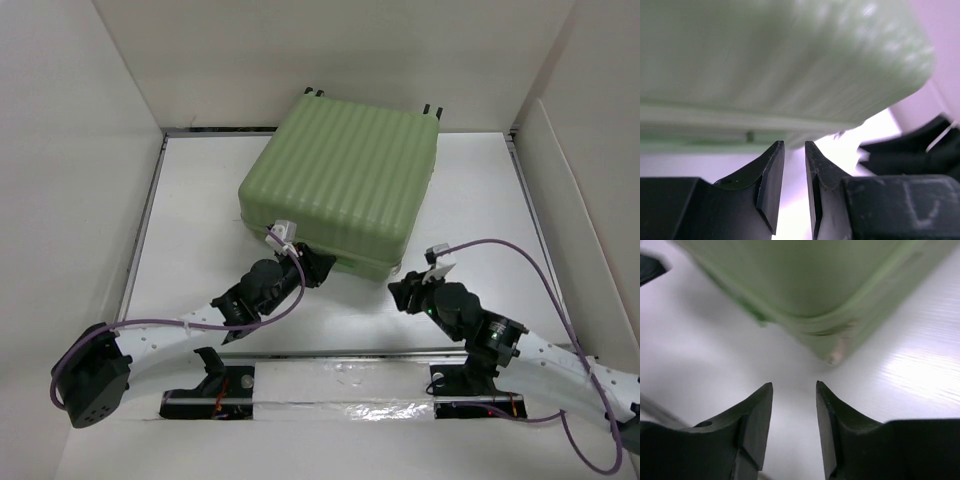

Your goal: Pack the luggage

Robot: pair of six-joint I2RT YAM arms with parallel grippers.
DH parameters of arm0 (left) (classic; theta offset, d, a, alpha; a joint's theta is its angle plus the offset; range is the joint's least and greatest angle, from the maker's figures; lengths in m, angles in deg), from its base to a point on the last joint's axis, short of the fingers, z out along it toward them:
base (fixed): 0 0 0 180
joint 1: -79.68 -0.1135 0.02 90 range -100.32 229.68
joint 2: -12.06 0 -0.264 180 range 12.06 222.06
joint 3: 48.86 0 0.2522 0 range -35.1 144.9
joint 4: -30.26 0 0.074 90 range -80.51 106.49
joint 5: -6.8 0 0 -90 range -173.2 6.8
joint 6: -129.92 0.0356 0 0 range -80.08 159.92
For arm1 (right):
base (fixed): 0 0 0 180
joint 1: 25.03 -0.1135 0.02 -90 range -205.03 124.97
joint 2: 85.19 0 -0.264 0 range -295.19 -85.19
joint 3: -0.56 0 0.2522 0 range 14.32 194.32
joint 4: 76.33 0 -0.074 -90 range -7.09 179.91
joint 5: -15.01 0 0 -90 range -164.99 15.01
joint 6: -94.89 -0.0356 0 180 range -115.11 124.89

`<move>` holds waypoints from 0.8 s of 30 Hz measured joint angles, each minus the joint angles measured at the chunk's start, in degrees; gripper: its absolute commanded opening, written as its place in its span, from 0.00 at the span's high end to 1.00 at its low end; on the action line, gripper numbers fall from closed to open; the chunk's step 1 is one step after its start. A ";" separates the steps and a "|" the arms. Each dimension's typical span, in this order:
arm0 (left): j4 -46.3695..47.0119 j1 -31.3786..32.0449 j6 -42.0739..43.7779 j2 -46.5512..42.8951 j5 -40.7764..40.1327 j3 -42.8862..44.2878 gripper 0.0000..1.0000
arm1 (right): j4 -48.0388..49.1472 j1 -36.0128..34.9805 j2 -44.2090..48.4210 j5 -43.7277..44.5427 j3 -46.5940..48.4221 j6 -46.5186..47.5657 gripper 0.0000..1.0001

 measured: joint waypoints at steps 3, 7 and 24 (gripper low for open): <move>-2.45 -0.31 -0.04 0.00 0.26 -2.19 0.80 | -0.70 8.02 0.81 -1.73 -1.75 2.08 0.49; -3.82 -1.16 -0.02 -0.17 1.36 -4.13 0.80 | 1.11 17.88 -0.55 -9.11 -2.29 8.24 0.47; -0.50 -1.51 2.64 8.46 7.63 -2.64 0.70 | 18.56 25.79 -13.68 -29.31 -2.60 20.68 0.82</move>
